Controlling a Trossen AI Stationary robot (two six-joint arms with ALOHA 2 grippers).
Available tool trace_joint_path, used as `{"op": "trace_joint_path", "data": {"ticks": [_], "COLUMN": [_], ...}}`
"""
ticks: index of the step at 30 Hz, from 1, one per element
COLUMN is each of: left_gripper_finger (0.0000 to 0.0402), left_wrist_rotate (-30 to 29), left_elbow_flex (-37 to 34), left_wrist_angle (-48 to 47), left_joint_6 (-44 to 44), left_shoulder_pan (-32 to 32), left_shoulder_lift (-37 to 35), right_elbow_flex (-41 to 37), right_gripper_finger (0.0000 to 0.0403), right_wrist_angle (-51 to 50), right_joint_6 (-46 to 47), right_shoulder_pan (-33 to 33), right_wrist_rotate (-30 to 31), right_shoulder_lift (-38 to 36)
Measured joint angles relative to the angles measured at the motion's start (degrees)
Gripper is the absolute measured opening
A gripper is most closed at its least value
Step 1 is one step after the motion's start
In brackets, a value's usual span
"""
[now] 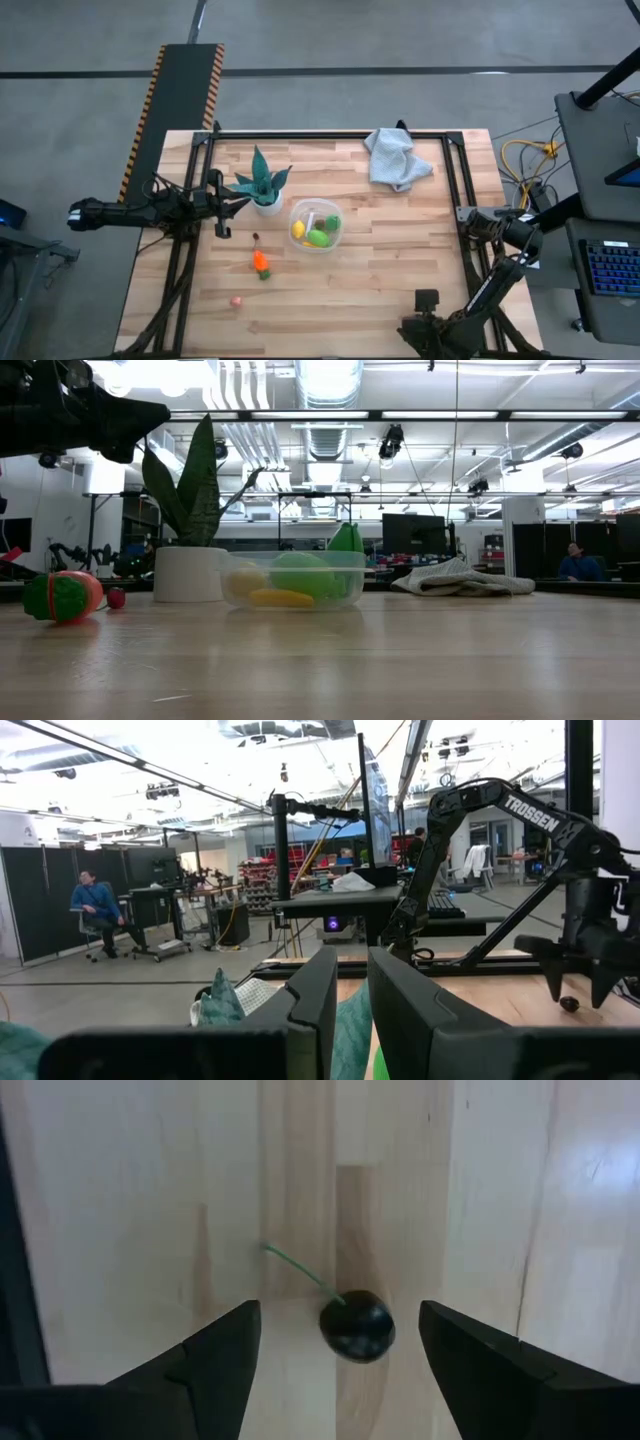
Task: Pick and placing Produce into tupperware
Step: Put the black cherry into the container
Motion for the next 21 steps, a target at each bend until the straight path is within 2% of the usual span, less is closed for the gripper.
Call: {"op": "trace_joint_path", "data": {"ticks": [12,21], "left_gripper_finger": [0.0048,0.0048], "left_wrist_rotate": [0.0,0.0], "left_elbow_flex": [0.0,0.0], "left_wrist_angle": [0.0,0.0], "left_joint_6": [0.0,0.0], "left_shoulder_pan": [0.0,0.0], "left_shoulder_lift": [0.1,0.4], "right_elbow_flex": [-2.1,-2.4], "right_gripper_finger": [0.0256,0.0221], "right_wrist_angle": [2.2,3.0], "right_joint_6": [0.8,0.7], "right_shoulder_pan": [0.1,0.1], "right_wrist_rotate": [0.1,0.1], "right_shoulder_lift": [-0.1,-0.2]}}
